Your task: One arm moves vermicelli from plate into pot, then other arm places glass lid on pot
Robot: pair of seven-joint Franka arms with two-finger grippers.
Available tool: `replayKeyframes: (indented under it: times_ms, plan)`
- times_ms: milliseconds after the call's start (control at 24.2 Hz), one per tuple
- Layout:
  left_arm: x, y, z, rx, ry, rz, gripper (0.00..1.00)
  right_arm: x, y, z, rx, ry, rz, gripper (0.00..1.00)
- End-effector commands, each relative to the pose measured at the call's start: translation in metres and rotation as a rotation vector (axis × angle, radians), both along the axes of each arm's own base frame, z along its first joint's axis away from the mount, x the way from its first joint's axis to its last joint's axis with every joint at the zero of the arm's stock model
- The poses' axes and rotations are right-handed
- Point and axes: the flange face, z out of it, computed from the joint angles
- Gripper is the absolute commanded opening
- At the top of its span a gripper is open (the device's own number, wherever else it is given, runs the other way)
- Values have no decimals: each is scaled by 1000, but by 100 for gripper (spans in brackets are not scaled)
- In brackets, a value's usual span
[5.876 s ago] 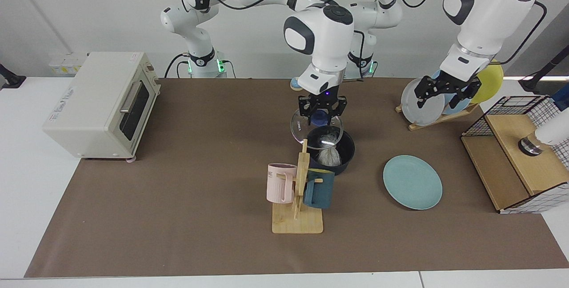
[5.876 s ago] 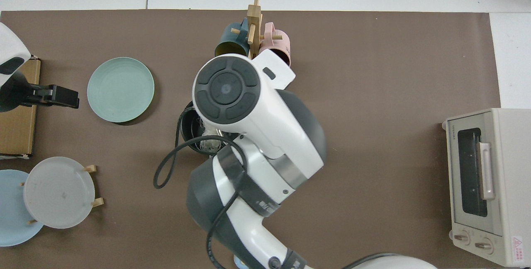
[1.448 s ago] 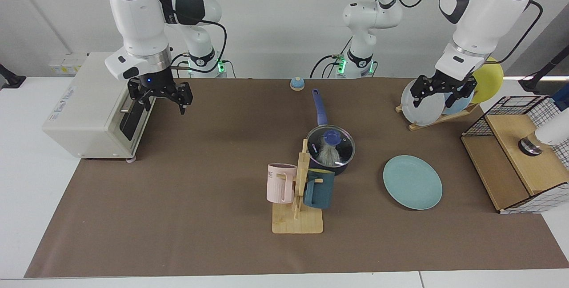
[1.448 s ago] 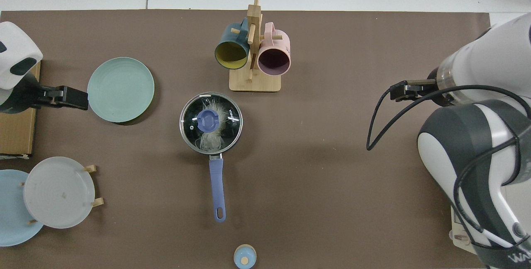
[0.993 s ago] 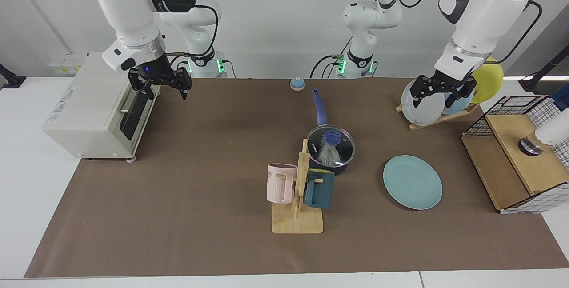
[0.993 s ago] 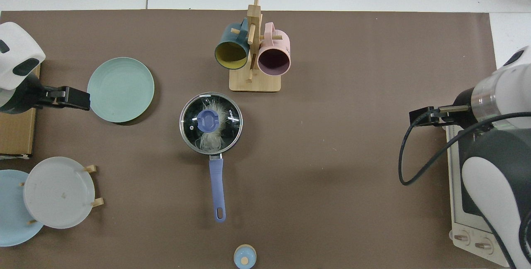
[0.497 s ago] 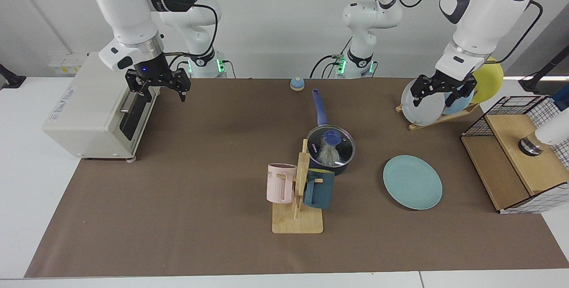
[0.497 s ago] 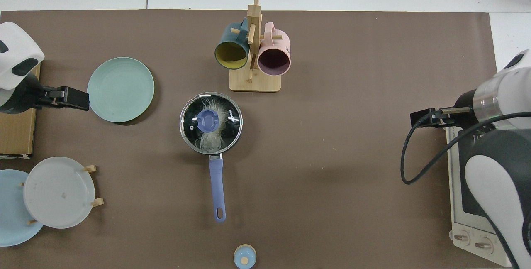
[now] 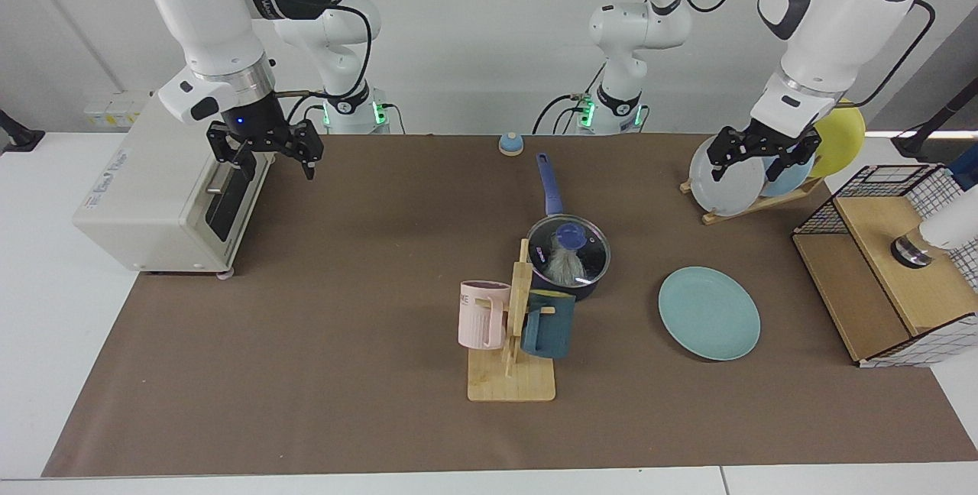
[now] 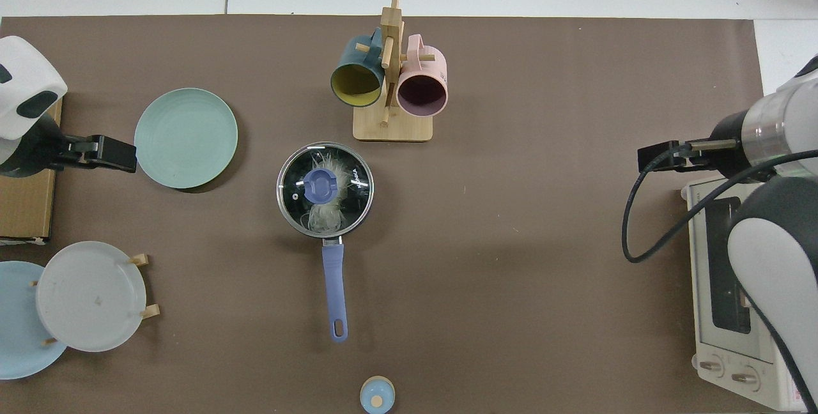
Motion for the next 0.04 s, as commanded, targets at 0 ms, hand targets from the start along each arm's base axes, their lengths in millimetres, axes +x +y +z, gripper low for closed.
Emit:
replayKeyframes:
  times_ms: [0]
  plan:
    - [-7,3,5,3,9,1,100,8,-4,7,19,13,-8,100]
